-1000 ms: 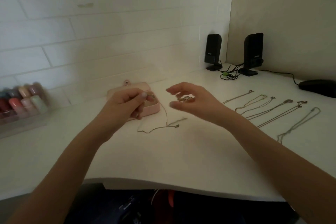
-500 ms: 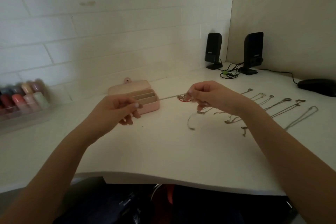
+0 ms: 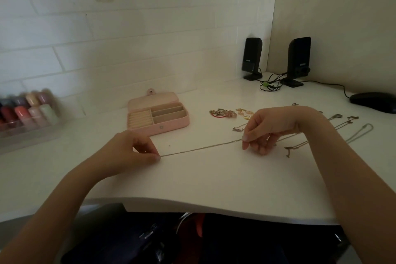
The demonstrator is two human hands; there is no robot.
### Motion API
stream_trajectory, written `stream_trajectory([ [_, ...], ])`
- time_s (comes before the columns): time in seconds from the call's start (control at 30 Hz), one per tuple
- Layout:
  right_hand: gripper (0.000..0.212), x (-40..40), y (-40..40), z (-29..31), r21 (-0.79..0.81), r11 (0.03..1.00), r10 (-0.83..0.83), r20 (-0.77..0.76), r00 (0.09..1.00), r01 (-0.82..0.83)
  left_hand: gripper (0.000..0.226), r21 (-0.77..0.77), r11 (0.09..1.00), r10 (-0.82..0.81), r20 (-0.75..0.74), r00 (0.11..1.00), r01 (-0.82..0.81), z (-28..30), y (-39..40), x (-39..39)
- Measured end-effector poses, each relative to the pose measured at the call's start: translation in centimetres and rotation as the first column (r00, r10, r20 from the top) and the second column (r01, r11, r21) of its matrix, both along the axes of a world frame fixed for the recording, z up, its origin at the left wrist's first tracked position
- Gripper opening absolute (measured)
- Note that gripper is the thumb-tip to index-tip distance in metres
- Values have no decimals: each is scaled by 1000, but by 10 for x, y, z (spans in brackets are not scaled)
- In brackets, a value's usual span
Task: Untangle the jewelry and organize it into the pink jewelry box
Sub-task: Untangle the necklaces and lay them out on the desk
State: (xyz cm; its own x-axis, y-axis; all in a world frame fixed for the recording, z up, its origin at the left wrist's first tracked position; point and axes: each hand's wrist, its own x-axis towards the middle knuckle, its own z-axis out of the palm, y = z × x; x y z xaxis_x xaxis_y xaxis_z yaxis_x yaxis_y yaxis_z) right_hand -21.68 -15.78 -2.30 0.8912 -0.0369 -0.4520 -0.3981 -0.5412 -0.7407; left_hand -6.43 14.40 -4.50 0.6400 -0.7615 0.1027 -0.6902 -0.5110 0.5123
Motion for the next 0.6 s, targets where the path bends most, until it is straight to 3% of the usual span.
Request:
stream_trajectory([
  [0.13,23,-3,0,1,-3,1000,26,-72,997,-26,9,38,998,-51,-42,998,53,-1,1,2],
  [0.3,32,-8,-3,6,-8,1000,-25,57,998,26,11,94,991,-91,-50,995,95,3,1,5],
  [0.4,30,-5,-5,6,-152,980,-89,222,971,125,8,120,985,-120,-65,991,128,5,0,7],
  [0.5,15,14,-11,-8,-332,881,-161,460,873,337,7,77,990,-118,-37,992,121,2,-2,7],
  [0.6,24,27,-11,-27,-475,805,-125,448,885,354,7,-19,999,-49,20,999,49,-4,-7,6],
])
